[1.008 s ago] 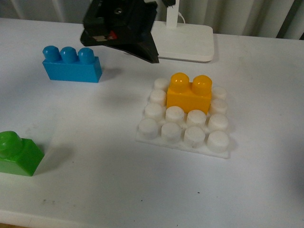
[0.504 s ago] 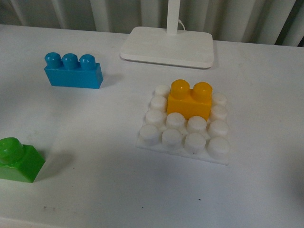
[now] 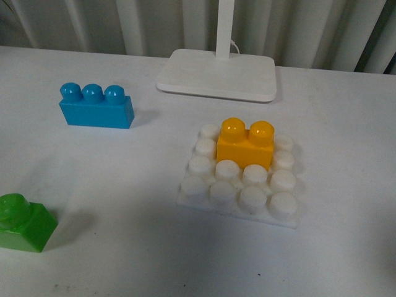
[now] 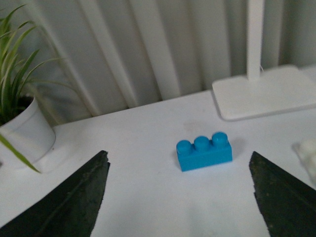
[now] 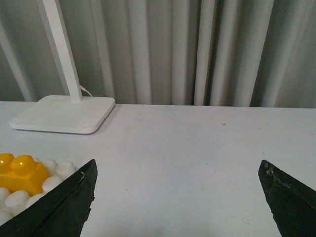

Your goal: Insert yellow block into base center

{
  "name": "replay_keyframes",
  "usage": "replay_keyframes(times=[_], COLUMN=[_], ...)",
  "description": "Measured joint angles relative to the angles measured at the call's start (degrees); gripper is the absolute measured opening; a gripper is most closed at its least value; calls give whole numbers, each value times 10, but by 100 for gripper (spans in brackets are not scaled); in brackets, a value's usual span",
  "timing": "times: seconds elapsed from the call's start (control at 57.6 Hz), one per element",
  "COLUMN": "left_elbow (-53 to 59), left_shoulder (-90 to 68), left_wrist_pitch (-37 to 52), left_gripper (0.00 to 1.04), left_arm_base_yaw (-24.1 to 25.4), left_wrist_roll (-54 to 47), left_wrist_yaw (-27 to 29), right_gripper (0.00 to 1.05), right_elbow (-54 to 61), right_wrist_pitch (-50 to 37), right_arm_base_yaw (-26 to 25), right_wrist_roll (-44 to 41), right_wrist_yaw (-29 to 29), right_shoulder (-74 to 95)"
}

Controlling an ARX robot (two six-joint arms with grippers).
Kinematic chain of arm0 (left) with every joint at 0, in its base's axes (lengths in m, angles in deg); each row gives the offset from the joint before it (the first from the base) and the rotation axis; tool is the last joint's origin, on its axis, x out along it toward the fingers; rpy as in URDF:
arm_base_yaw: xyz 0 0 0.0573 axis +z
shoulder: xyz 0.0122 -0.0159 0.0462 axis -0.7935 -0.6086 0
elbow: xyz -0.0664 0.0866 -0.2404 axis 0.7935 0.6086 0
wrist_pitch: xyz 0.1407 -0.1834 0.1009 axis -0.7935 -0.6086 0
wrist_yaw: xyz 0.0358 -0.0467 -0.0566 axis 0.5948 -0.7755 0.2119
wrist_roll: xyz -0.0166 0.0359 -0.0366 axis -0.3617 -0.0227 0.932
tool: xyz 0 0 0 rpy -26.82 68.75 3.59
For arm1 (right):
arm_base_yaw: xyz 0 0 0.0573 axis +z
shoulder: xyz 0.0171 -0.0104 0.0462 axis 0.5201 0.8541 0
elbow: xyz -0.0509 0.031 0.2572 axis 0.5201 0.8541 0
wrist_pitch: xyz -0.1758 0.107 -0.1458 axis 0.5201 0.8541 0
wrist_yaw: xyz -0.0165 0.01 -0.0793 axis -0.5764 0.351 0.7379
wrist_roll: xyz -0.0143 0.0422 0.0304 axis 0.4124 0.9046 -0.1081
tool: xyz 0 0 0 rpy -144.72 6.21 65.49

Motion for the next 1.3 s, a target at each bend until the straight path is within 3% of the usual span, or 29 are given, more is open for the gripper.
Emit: replay_keyframes(times=[0.156,0.243,0.434,0.504,0.591,0.99,1.095,1.303], left_elbow=[51,75,105,114,123,149,164,164], left_shoulder=[44,67,107,122,136,193,270,298], left_wrist_pitch=[21,21,16,9,3,-26,-106,-112], left_gripper=[57,37,3,4,4,4,4,4], left_arm_base_yaw=[41,66,103,145,169,171,171,171], left_wrist_roll=[129,150,162,163,166,166,166,167], left_wrist_yaw=[-16,-43,-78,-133,-138,-144,-145,-144], right_gripper=[96,96,96,96,96,96,96,96], right_elbow=[0,0,0,0,0,0,0,0], right_wrist_pitch=[0,0,0,0,0,0,0,0], right_arm_base_yaw=[0,0,0,0,0,0,0,0], right_wrist_roll=[0,0,0,0,0,0,0,0], right_wrist_yaw=[0,0,0,0,0,0,0,0], right_shoulder=[0,0,0,0,0,0,0,0])
